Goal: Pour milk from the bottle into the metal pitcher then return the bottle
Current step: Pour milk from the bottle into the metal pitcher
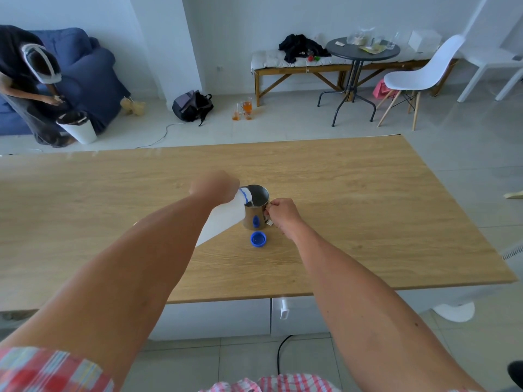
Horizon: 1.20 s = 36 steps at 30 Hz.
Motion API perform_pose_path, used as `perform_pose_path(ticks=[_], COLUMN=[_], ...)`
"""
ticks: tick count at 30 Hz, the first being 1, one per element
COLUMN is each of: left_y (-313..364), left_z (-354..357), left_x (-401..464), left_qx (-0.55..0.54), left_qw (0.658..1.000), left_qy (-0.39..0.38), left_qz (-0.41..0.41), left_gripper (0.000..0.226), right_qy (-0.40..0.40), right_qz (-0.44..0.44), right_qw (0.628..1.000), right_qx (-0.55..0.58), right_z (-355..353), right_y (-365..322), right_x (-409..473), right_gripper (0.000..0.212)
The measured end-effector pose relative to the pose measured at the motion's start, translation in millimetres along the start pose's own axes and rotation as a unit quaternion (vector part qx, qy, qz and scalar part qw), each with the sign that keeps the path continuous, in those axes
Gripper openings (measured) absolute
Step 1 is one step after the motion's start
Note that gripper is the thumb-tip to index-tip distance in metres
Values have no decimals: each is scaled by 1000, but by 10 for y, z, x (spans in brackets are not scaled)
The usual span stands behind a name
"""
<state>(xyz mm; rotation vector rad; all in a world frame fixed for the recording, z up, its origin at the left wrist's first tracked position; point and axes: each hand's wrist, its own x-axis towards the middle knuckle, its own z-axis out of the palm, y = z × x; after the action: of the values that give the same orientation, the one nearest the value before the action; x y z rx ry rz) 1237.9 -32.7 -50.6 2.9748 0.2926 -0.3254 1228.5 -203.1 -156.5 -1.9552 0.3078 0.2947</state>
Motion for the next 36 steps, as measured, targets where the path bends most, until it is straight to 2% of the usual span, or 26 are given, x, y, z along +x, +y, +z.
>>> perform_pose_path(ticks=[36], left_y=[18], left_z=[-27], left_x=[2], left_qx=[6], left_qw=[1000], left_qy=[-11], left_qz=[2], left_gripper=[31], right_qy=[-1], right_qz=[11], right_qw=[1000], right_qx=[9], right_z=[-38], right_y=[-42], right_x=[-70], right_gripper=[23])
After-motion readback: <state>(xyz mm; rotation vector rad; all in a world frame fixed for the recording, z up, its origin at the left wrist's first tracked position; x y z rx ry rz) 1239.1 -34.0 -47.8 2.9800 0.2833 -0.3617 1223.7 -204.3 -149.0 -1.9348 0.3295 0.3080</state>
